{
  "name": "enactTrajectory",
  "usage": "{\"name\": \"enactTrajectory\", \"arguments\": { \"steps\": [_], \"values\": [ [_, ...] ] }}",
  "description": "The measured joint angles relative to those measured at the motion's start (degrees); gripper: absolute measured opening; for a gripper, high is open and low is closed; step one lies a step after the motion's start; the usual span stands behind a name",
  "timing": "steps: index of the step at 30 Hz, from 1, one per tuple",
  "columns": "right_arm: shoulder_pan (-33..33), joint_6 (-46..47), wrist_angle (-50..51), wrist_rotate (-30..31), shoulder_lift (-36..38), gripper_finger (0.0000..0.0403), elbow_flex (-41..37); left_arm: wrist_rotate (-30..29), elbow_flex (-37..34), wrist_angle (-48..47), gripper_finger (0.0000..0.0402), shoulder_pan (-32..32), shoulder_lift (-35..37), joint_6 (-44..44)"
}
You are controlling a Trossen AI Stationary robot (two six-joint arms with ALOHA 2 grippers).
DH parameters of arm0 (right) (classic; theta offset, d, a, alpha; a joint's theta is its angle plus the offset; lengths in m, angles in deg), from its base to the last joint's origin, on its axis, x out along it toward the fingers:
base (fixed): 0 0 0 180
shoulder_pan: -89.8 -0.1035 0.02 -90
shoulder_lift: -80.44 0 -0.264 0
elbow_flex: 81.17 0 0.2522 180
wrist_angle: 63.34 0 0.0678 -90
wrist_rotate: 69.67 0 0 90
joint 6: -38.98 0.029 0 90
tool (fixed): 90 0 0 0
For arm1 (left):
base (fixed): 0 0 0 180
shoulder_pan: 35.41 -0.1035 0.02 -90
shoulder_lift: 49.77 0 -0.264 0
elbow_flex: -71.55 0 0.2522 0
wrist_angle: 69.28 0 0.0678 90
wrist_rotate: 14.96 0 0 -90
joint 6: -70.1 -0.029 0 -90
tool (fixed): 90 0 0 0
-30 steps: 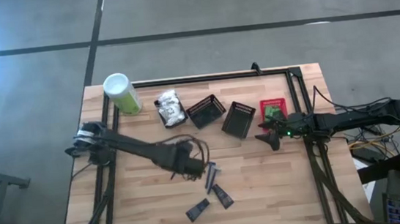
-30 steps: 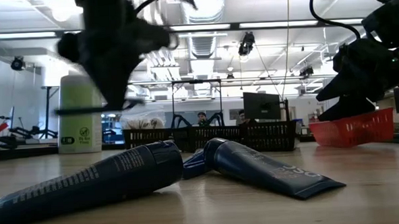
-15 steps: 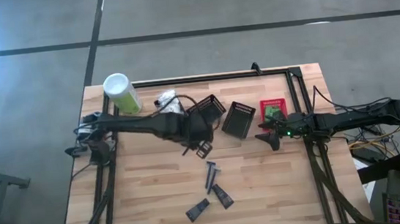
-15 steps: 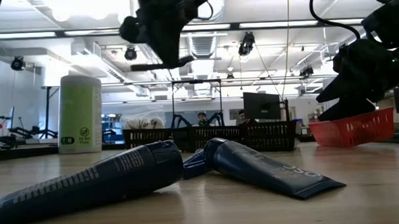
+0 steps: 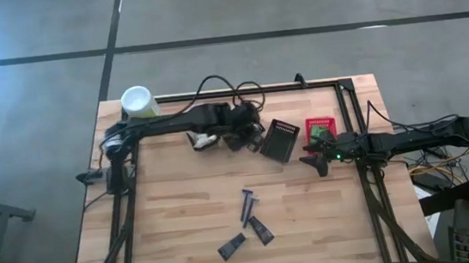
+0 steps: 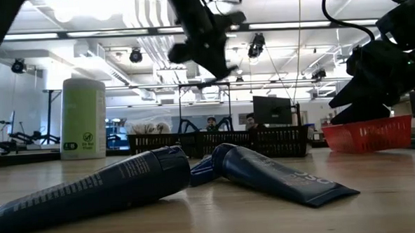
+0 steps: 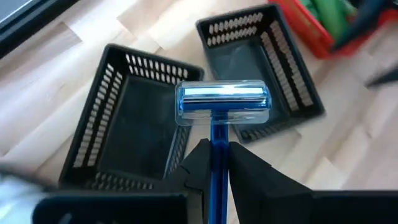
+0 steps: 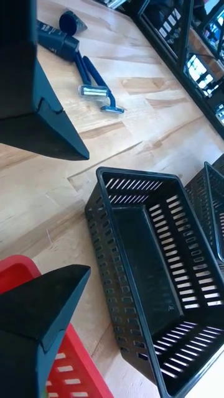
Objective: Pick & Place Travel size toiletries
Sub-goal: Put the left razor into the middle black bin, then put the right shave cream into the right black bin
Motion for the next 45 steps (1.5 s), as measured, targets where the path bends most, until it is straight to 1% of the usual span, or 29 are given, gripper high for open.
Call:
{"name": "enactTrajectory", "arguments": {
  "steps": [10, 15, 19, 23, 28, 31, 34, 39, 43, 45],
  "values": [
    [0.00, 0.01, 0.00, -0.01, 0.00, 0.0262, 0.00, 1.41, 15.18, -2.20, 0.0051, -5.75, -14.20, -5.61],
    [-0.01, 0.01, 0.00, -0.03, 0.00, 0.0252, 0.00, 3.33, 18.81, -2.85, 0.0054, -9.22, -19.24, -9.94],
    [0.00, 0.01, 0.00, -0.03, 0.00, 0.0243, 0.00, 4.32, 20.02, -4.37, 0.0057, -9.91, -21.11, -12.49],
    [0.00, -0.01, 0.00, -0.03, 0.00, 0.0234, 0.00, 3.62, 19.49, -5.71, 0.0077, -9.88, -21.48, -13.81],
    [0.00, -0.01, 0.00, -0.03, 0.00, 0.0226, 0.00, 2.24, 18.62, -9.65, 0.0122, -10.03, -21.48, -13.46],
    [0.00, -0.01, 0.00, -0.05, 0.00, 0.0224, 0.00, 1.98, 18.62, -9.59, 0.0150, -10.05, -21.45, -13.43],
    [0.00, -0.01, -0.01, -0.06, 0.00, 0.0230, 0.00, 1.97, 18.62, -9.80, 0.0170, -9.89, -21.23, -12.25],
    [-0.02, 0.01, -0.04, -0.23, 0.02, 0.0246, 0.00, 2.87, 19.44, -13.58, 0.0178, -8.86, -19.37, -10.65],
    [-0.02, -0.01, -0.16, -0.23, 0.03, 0.0259, 0.00, 3.06, 19.91, -14.24, 0.0177, -8.80, -15.32, -9.93],
    [-0.02, 0.00, -0.17, -0.23, 0.04, 0.0266, 0.00, 4.80, 19.79, -14.57, 0.0173, -9.04, -13.05, -9.30]
  ]
}}
